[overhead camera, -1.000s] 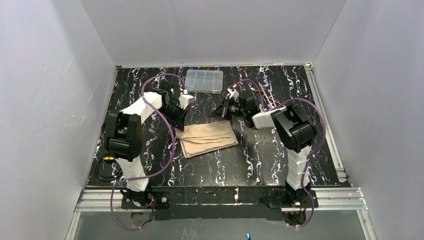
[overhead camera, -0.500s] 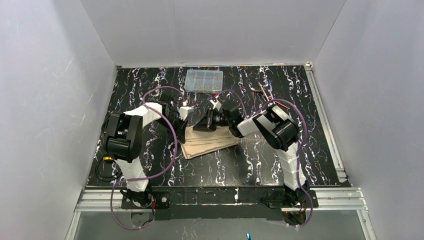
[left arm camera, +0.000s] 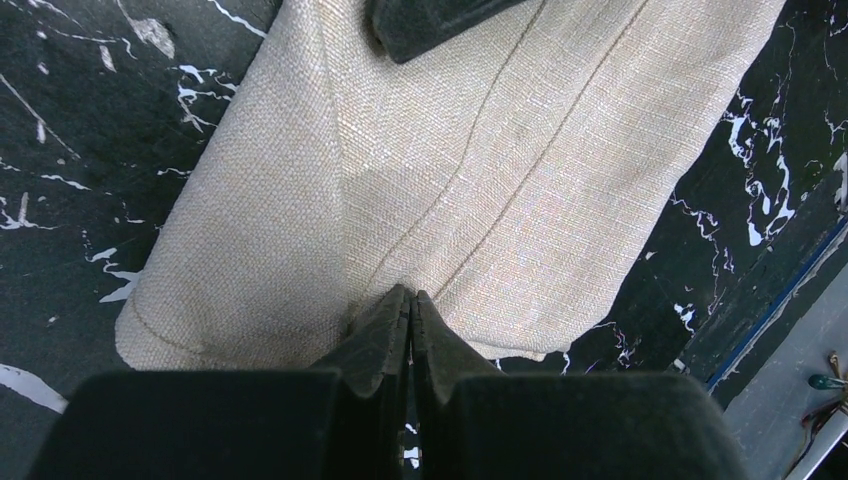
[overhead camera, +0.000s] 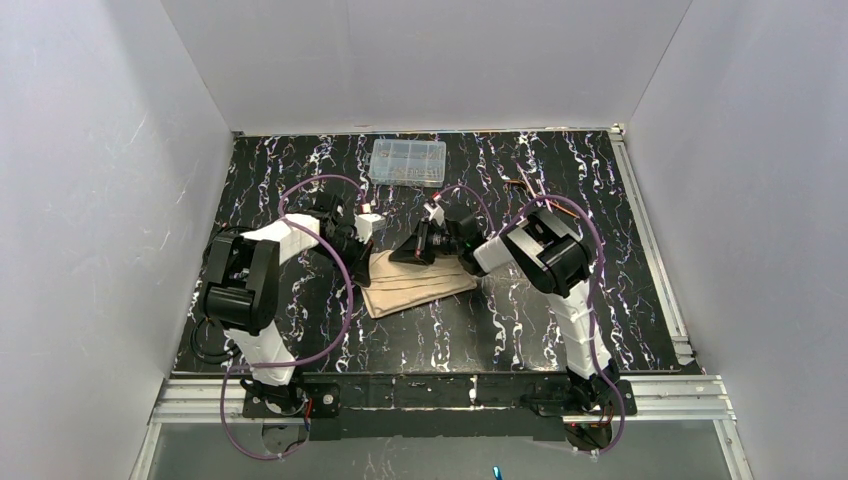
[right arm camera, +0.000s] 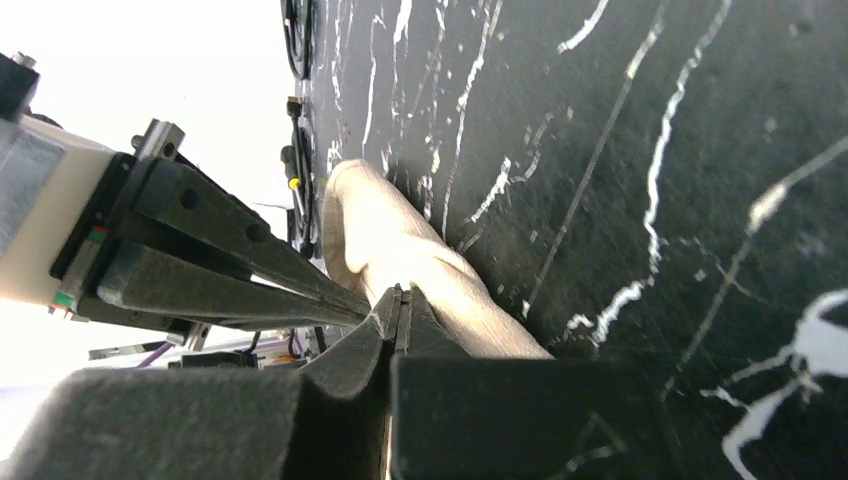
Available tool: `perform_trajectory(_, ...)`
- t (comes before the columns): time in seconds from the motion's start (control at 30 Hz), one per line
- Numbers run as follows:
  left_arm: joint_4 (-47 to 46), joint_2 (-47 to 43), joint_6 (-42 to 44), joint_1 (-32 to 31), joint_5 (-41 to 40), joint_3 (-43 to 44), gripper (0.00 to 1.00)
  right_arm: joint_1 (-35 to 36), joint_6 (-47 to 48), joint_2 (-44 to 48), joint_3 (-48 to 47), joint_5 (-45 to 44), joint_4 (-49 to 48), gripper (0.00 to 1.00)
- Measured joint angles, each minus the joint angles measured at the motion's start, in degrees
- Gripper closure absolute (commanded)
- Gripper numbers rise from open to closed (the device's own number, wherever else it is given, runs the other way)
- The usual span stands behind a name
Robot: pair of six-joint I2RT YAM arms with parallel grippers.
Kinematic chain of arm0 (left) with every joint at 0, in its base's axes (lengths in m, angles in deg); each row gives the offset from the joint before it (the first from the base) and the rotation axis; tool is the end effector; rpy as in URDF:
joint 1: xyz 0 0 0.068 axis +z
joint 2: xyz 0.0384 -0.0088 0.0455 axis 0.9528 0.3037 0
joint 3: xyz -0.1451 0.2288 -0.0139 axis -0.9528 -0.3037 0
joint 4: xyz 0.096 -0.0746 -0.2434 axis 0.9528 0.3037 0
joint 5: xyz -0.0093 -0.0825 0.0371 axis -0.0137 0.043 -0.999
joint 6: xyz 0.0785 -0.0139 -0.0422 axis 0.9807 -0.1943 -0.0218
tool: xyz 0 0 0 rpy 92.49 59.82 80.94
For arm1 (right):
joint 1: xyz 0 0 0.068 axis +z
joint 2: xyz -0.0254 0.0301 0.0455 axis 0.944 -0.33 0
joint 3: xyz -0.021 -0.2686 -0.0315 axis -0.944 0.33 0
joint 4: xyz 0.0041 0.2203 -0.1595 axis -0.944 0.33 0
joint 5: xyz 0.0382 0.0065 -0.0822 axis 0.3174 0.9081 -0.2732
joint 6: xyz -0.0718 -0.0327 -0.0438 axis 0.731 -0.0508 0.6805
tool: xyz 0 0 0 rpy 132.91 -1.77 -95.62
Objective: Fold the napkin into a case and place the utensils inside
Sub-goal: Smooth out the 2/3-rectangle-folded napkin at the center of the board.
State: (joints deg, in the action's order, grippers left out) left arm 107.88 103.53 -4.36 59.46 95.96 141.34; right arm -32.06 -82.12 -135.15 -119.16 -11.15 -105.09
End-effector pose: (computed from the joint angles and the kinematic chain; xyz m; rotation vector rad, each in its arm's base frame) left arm 0.3193 -0.1201 0.1069 0.9584 2.5046 -0.7998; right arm 0.3426 0.3317 0.0679 -0.0290 2.2229 1.6644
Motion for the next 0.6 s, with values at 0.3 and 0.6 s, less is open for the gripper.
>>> perform_trajectory(0.3,-1.62,-1.38,0.46,0.00,0.15,-1.49,1.00,0.55,-0.79,0.31,-9.57,-0.02,3.08,0.99)
perform_trajectory(0.6,-0.22,-1.38,0.46,0.76,2.73,-1.25,0.95,4.07,-2.51,-4.11,-12.61,-0.63,2.49,0.99)
